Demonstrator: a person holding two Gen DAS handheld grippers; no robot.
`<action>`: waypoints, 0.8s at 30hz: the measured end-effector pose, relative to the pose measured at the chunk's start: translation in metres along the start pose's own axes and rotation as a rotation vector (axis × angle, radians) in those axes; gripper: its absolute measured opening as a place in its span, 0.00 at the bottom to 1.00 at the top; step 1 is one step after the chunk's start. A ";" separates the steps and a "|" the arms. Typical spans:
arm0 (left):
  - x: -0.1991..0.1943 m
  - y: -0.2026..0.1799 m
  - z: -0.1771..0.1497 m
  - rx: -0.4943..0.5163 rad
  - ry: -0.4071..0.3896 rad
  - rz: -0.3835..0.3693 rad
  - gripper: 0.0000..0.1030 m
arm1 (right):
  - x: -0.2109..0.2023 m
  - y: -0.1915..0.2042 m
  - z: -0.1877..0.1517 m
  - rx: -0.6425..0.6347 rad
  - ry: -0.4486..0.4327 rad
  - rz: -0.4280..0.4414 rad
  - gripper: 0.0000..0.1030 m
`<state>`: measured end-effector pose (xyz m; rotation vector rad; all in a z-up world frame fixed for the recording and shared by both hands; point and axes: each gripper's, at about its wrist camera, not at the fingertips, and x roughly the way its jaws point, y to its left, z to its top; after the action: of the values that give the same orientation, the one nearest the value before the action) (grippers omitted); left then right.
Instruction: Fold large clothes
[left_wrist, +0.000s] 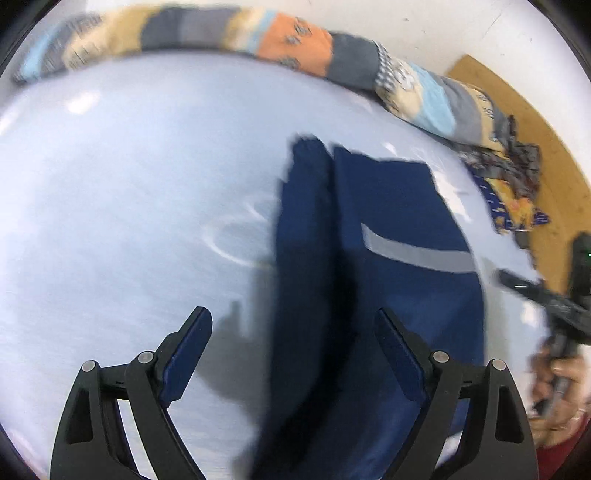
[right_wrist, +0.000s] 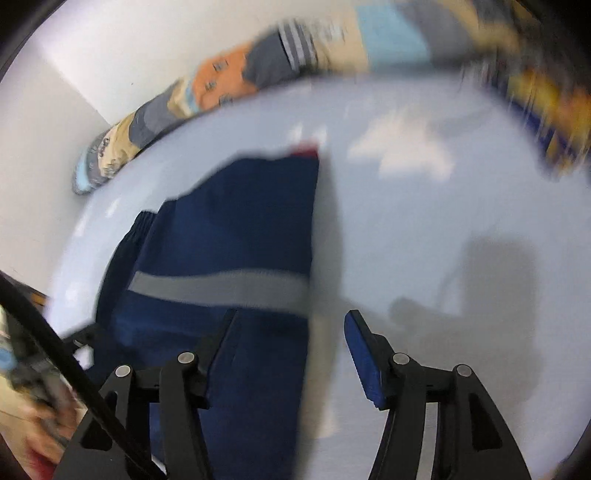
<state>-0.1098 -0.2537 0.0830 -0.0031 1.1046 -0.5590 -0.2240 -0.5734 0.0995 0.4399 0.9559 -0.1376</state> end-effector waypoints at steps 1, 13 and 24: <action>-0.004 0.000 -0.001 0.009 -0.020 0.014 0.86 | -0.007 0.007 0.000 -0.021 -0.020 0.024 0.62; 0.006 0.005 -0.095 0.135 0.041 0.183 0.87 | 0.012 0.050 -0.108 -0.134 0.149 0.118 0.40; -0.062 -0.065 -0.168 0.302 -0.320 0.246 0.87 | -0.013 0.067 -0.153 -0.186 0.063 0.078 0.40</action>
<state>-0.2996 -0.2383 0.0757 0.2929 0.6896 -0.4792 -0.3273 -0.4490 0.0543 0.3109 1.0023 0.0360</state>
